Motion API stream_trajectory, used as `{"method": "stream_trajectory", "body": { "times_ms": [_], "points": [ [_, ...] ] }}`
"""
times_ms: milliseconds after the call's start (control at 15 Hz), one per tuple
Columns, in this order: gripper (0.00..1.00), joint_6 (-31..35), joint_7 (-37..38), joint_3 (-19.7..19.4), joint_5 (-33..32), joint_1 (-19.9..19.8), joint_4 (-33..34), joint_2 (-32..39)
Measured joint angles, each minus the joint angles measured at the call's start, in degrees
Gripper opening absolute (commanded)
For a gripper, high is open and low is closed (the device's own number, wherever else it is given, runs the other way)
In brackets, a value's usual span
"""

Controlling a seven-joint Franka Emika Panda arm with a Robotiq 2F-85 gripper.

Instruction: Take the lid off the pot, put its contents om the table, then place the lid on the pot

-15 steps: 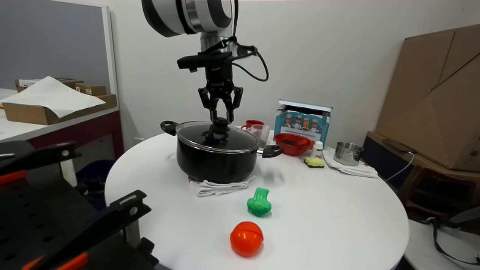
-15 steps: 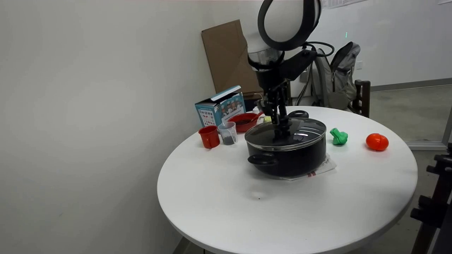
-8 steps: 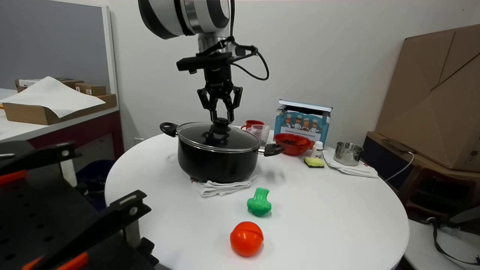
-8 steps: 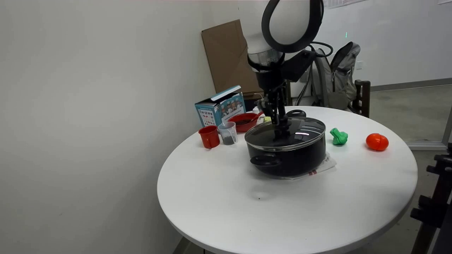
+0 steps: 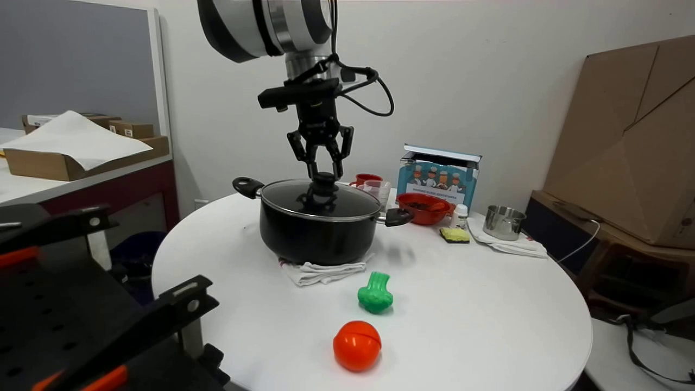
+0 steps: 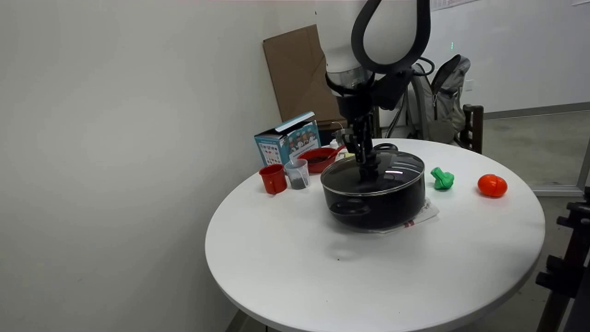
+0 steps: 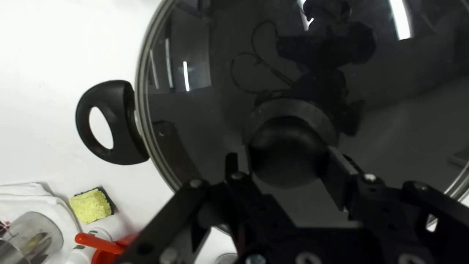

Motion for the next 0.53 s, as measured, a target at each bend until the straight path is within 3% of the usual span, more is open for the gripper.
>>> {"method": "stream_trajectory", "body": {
  "times_ms": [133,200,533],
  "points": [
    [0.96,0.0,0.0,-0.3,0.0,0.1,-0.1,0.2],
    [0.99,0.0,0.0,-0.5,0.0,0.1,-0.2,0.2],
    [1.00,-0.4,-0.2,-0.2,0.8,-0.3,-0.8,0.2]
  ]
}}
